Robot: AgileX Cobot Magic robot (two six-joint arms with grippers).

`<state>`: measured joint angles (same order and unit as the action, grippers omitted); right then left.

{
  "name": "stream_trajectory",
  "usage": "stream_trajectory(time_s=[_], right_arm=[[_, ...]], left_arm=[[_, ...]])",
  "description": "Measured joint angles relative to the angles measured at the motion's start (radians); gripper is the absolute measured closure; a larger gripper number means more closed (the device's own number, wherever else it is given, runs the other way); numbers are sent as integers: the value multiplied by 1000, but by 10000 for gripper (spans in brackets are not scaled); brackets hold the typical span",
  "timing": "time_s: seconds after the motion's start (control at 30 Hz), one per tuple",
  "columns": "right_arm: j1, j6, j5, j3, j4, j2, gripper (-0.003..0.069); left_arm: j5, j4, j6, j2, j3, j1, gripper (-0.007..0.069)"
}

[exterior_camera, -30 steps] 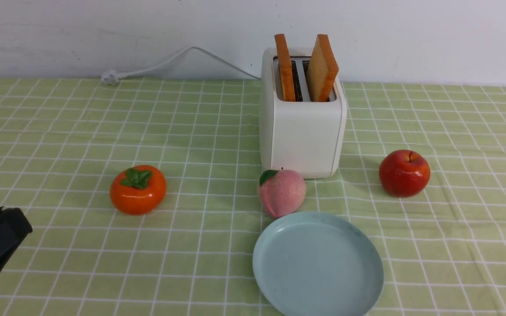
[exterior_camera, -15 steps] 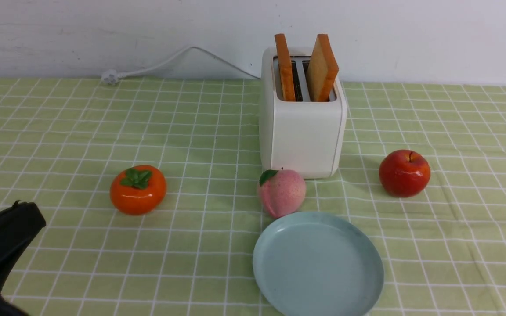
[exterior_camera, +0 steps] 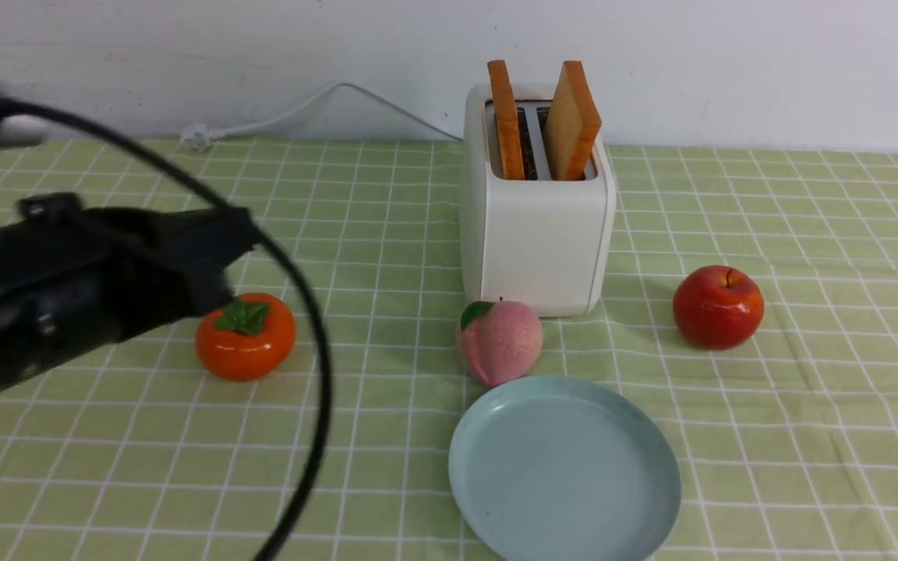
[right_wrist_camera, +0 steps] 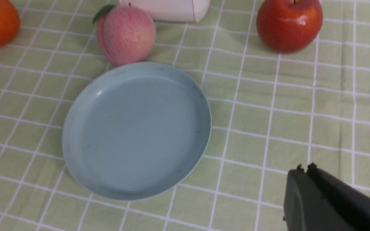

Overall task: Take toasted bread from bread machine on green coffee tablecloth place on plate.
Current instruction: 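Reach for a toast slice standing in the toaster with the left gripper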

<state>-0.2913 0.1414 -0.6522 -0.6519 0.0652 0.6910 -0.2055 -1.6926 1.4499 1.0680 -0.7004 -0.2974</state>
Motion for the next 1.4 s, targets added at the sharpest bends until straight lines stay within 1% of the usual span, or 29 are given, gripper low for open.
stream_trajectory(time_s=[0.1,0.2,0.27,0.3,0.4,0.43,0.47,0.5,0.6,0.63,0.67,0.73,0.83,0.87,0.9,0.93,1.0,1.07,1.1,1.13,1.17,1.2,1.23,1.37,1.4], right_arm=[[0,-4,16,30,3,-91,655],[0,-3,43,89,10,-196,655],[0,-3,61,119,20,-232,655],[0,-3,79,153,30,-280,655],[0,-3,118,198,46,-355,655],[0,-3,126,214,50,-397,655],[0,-3,127,216,52,-406,655],[0,-3,133,219,53,-434,655],[0,-3,139,220,54,-472,655],[0,-3,140,220,54,-473,655],[0,-3,142,220,54,-477,655],[0,-3,142,220,54,-479,655],[0,-3,142,220,51,-480,655],[0,-3,142,220,49,-480,655],[0,-3,142,220,47,-480,655],[0,-3,144,220,39,-480,655],[0,-3,149,220,30,-480,655],[0,-3,157,220,28,-480,654],[0,-3,158,220,26,-480,655],[0,-3,158,220,25,-480,655],[0,-3,160,220,25,-480,655],[0,-3,160,220,24,-480,655],[0,-3,160,220,16,-480,655],[0,-3,162,220,1,-480,652],[0,-3,162,220,1,-480,652]], left_arm=[[139,-22,58,149,-130,-155,638],[187,-29,91,284,-261,-238,638],[187,-30,99,327,-305,-252,638],[187,-31,104,388,-363,-262,638],[188,-32,107,487,-454,-266,637],[192,-32,108,550,-512,-266,624],[192,-32,108,557,-519,-266,617],[196,-33,108,622,-581,-266,575],[198,-34,107,714,-681,-266,439],[199,-34,107,719,-688,-266,417],[212,-34,105,765,-748,-266,327],[234,-34,103,805,-801,-266,235],[289,-38,103,881,-897,-266,135],[302,-39,103,907,-928,-266,117],[306,-39,103,907,-928,-266,114],[332,-42,104,957,-984,-266,102],[353,-44,109,988,-1024,-266,108],[376,-46,116,1024,-1064,-266,141],[384,-48,118,1041,-1081,-266,174],[384,-48,118,1041,-1081,-266,174],[391,-49,121,1060,-1104,-266,237],[391,-50,121,1062,-1104,-266,246],[392,-50,122,1071,-1110,-266,323],[395,-51,123,1072,-1115,-266,489],[396,-51,123,1072,-1116,-266,496]])
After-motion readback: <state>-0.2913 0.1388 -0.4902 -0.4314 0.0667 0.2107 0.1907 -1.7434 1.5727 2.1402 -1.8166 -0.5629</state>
